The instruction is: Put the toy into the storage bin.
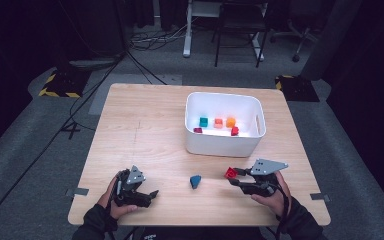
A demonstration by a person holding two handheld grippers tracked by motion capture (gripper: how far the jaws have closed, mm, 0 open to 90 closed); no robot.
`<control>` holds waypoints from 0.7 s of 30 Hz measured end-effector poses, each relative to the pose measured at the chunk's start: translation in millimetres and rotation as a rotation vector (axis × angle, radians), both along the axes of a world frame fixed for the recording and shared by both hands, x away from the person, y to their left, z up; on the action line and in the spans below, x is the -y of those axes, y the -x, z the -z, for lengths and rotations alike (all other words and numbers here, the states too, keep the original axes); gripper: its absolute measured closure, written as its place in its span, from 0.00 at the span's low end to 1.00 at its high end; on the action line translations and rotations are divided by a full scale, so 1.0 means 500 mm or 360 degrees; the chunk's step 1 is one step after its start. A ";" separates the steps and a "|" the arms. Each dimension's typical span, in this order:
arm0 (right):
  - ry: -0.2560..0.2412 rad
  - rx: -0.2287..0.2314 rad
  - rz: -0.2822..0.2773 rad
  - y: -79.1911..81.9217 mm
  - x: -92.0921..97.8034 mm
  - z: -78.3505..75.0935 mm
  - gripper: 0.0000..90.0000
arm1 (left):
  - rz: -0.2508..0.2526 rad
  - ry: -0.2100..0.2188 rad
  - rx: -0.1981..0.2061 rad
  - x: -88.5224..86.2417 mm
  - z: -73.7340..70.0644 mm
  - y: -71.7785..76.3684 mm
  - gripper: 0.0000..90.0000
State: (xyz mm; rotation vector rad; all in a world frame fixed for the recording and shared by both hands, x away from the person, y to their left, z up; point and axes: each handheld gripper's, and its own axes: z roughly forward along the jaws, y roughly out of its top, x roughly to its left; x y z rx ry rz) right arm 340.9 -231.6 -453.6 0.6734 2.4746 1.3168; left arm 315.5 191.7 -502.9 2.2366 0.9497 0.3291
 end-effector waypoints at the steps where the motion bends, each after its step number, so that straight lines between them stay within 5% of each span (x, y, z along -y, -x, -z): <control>1: -0.0002 0.0001 0.0014 0.000 0.005 -0.004 0.66 | -0.0001 0.0001 0.0000 0.000 0.000 0.000 0.13; 21: -0.0052 0.0047 0.0138 -0.012 0.051 -0.055 0.66 | 0.0004 -0.0005 0.0010 0.000 0.000 -0.002 0.12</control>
